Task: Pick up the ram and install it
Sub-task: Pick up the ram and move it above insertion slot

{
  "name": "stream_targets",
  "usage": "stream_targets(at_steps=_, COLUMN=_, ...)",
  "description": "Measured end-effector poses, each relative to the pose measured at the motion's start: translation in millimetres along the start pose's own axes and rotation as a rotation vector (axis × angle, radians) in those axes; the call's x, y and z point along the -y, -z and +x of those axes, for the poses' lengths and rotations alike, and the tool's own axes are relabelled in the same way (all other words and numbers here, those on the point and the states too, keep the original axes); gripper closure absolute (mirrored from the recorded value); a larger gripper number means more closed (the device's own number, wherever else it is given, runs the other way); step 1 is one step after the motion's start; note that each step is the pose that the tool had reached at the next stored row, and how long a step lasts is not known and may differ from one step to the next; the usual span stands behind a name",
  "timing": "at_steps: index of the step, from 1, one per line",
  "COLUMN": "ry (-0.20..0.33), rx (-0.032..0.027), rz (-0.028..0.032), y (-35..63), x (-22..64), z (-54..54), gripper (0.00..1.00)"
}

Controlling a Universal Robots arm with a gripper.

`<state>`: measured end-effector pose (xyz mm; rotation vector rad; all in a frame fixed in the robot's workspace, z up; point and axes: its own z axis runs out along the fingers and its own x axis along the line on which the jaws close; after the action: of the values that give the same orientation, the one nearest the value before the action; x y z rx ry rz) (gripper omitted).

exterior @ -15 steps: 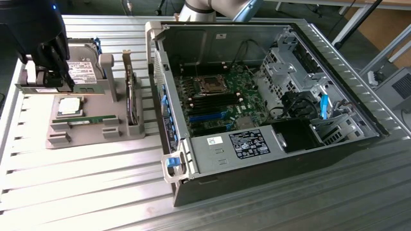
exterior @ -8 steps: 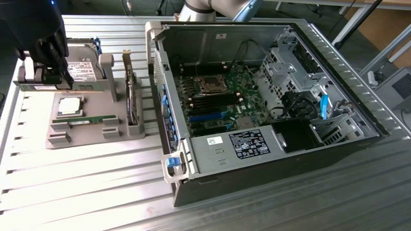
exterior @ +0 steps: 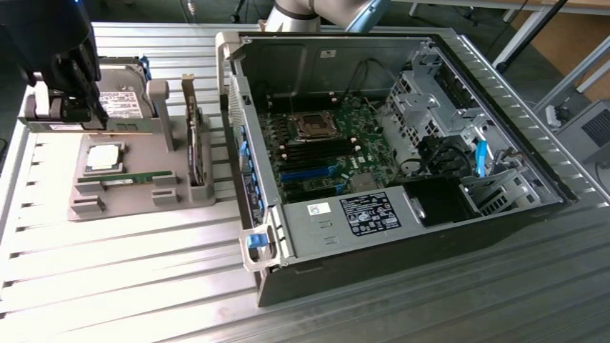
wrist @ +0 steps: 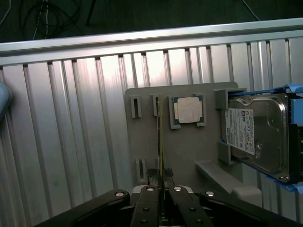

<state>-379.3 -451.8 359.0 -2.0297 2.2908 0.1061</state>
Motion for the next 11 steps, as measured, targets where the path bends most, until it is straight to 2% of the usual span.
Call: stream_targets(at_steps=11, ry=0.000, rx=0.0079, rz=-0.0010, y=6.0, x=0.0, z=-0.6, gripper=0.87)
